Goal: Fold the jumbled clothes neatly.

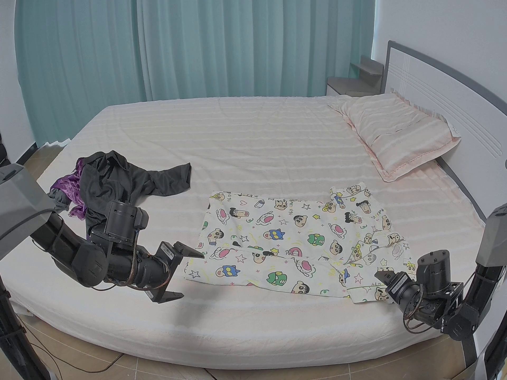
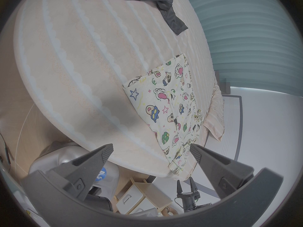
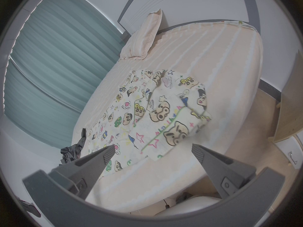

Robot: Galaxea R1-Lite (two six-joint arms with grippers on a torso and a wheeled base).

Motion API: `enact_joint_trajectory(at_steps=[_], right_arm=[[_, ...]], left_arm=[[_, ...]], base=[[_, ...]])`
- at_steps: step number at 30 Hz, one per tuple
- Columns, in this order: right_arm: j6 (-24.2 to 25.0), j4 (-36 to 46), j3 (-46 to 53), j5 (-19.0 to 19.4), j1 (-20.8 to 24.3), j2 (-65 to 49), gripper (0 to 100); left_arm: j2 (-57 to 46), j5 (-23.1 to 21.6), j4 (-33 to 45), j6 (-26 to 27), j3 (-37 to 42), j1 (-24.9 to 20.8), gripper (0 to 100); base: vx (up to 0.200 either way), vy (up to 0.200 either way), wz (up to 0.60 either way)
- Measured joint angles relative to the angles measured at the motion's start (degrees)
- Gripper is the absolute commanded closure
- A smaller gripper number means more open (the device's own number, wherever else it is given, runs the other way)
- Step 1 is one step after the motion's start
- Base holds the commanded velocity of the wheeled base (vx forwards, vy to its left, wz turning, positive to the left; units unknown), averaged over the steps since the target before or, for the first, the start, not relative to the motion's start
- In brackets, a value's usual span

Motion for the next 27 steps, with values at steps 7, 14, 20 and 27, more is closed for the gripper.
enact_joint_trajectory(at_steps=[7,14,20,27], right_arm=[[-1.34,0.22,-5.3,5.89,0.89,2.84,0],[-5.85,0.68,-12.06,7.34,2.99,8.02,0],[-9.17,4.32,-18.91,8.66,2.04,12.92,0],[-9.74,9.96,-25.88,12.23,-2.89,15.68,0]], left_arm=[[0.0,0.02,0.0,0.0,0.06,0.0,0],[0.0,0.02,-0.05,0.0,0.17,0.0,0],[0.0,0.0,-0.05,0.0,0.26,0.0,0],[0.0,0.0,-0.05,0.0,0.28,0.0,0]], base=[[0.0,0.0,0.0],[0.0,0.0,0.0],[0.0,0.0,0.0],[0.0,0.0,0.0]])
